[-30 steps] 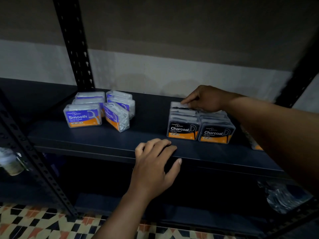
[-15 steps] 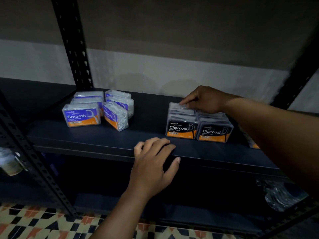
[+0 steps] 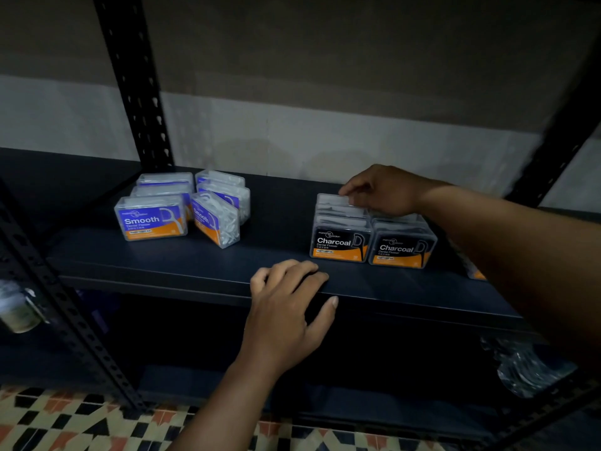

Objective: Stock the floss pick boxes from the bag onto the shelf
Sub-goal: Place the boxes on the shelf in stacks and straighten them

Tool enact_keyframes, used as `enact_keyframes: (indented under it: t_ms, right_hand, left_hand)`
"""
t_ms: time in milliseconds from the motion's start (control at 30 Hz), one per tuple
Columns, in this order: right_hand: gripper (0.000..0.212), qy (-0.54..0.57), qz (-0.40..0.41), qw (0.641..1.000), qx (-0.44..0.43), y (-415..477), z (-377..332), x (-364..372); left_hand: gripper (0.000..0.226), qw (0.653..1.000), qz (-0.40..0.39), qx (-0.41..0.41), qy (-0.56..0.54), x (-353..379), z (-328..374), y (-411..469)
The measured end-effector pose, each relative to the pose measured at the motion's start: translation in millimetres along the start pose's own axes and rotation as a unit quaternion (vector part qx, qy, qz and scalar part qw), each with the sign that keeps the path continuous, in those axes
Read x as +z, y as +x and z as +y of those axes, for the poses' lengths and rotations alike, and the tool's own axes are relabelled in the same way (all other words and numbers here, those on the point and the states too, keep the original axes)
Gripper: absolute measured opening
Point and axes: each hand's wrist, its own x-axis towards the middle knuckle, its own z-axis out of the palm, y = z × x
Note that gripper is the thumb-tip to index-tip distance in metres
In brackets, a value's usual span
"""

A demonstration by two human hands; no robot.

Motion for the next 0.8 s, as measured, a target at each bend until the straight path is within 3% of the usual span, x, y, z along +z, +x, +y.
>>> enact_keyframes:
  t_ms: [400, 667, 800]
  right_hand:
    - [0.029, -0.012, 0.001, 1.0, 0.013, -11.7, -11.9, -3.4]
    - [0.021, 0.07, 0.111, 0.991, 0.012, -29.2, -43.5, -2.7]
    - [0.017, 0.085, 0.126, 0.988, -0.011, -29.7, -79.1, 5.1]
  left_hand:
    - [0.032, 1.0, 0.003, 0.0, -0.004, 0.2, 0.2, -0.3]
    - [0.026, 0.999, 0.019, 0.02, -0.029, -12.4, -9.6, -1.6]
    - [0.027, 1.0, -0.002, -0.02, -0.004, -31.5, -22.4, -3.8]
